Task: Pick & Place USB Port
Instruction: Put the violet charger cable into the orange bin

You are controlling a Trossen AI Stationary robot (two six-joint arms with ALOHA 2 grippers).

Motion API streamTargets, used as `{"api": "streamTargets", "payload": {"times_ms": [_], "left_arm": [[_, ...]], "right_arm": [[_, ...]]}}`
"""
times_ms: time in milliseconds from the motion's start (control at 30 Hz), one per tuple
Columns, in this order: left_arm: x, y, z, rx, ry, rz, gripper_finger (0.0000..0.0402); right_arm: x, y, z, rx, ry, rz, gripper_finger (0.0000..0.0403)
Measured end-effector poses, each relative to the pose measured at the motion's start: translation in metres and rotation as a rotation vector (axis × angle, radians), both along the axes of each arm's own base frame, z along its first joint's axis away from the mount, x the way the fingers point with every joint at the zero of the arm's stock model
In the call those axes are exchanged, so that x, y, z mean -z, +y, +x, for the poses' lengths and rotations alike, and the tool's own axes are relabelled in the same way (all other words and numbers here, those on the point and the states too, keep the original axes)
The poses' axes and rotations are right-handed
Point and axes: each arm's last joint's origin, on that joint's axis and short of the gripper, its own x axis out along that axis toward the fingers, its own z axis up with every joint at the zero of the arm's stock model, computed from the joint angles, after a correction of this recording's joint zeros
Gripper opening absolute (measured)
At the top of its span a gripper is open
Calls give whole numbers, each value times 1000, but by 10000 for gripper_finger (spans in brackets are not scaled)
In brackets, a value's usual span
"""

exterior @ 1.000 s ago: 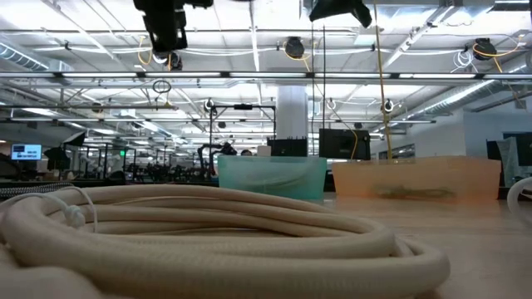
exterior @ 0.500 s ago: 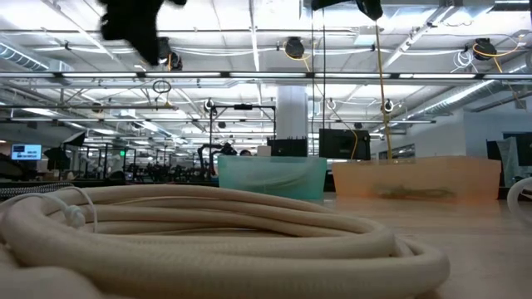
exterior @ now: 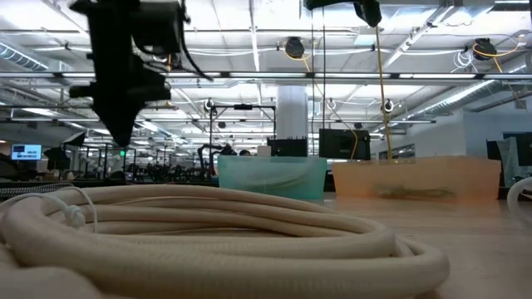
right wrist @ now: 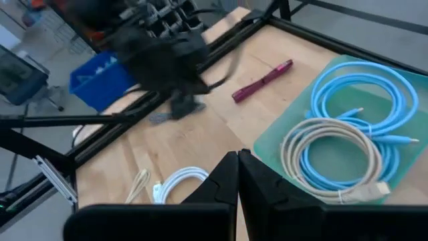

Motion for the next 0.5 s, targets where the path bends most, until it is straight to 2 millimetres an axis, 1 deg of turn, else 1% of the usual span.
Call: {"api": "streamTargets", "payload": {"times_ms": [100,200,333,433,500], "left_arm": [[2,33,-1,6,-6,-22,28],[1,63,0,15,-97,-64,51],[-1,93,-3,-35,-209,-85,119],[5,107,-6,-41,-205,-100,169],[9,113,-6,-28,-196,-106,195]], "right_arm": [[0,0,0,-2,-1,0,0],[0,0,0,-2,-1,-1,0],[0,0,0,-4,0,-4,0],[0,0,0,-3,1,-7,0],[0,0,0,14,0,-16,0]]}}
